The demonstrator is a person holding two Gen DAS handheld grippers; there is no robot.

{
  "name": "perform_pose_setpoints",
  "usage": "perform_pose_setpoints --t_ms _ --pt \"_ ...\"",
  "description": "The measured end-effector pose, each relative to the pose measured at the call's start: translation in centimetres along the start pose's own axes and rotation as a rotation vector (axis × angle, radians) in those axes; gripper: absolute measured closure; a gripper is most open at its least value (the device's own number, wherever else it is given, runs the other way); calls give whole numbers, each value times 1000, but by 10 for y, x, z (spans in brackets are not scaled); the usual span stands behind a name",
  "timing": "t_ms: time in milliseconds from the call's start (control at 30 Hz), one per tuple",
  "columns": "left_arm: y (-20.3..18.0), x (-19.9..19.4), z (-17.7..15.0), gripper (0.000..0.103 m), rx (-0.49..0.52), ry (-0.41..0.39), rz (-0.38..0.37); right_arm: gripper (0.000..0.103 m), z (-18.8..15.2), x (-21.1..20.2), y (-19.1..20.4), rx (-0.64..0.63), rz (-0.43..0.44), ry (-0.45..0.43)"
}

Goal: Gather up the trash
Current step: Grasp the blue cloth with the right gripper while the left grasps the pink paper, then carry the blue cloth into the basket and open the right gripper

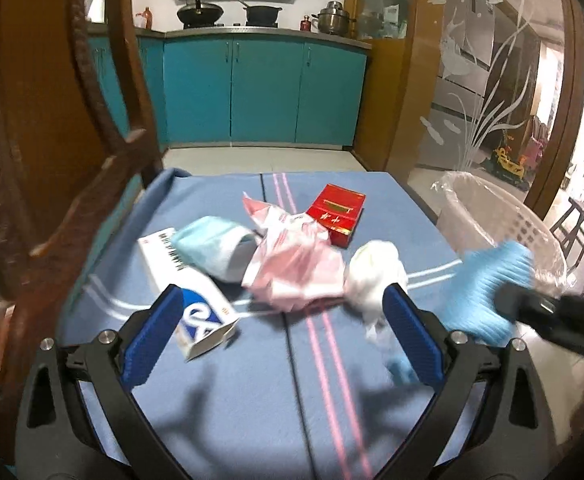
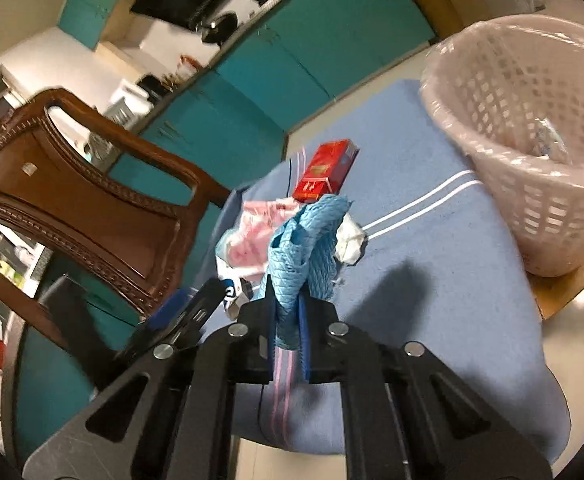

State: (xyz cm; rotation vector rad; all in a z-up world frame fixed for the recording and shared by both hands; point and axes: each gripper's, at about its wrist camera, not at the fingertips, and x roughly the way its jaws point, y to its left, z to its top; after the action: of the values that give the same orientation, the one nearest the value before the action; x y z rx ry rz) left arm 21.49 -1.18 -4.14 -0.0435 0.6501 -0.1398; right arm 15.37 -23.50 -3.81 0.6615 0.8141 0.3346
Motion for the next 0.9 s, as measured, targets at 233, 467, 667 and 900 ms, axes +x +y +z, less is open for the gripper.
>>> perform_pose_setpoints --t_ms 233,467,667,900 --pt "-9 41 12 33 -15 66 -19 93 1 -14 3 -76 -58 -53" --pt "-7 42 16 91 -1 88 -69 93 1 -9 0 -106 -75 -43" --pt "12 -44 23 95 4 -23 -82 93 3 -12 8 -136 -50 -69" --pt "14 -103 1 95 46 -139 24 93 -3 -19 31 -251 -51 -109"
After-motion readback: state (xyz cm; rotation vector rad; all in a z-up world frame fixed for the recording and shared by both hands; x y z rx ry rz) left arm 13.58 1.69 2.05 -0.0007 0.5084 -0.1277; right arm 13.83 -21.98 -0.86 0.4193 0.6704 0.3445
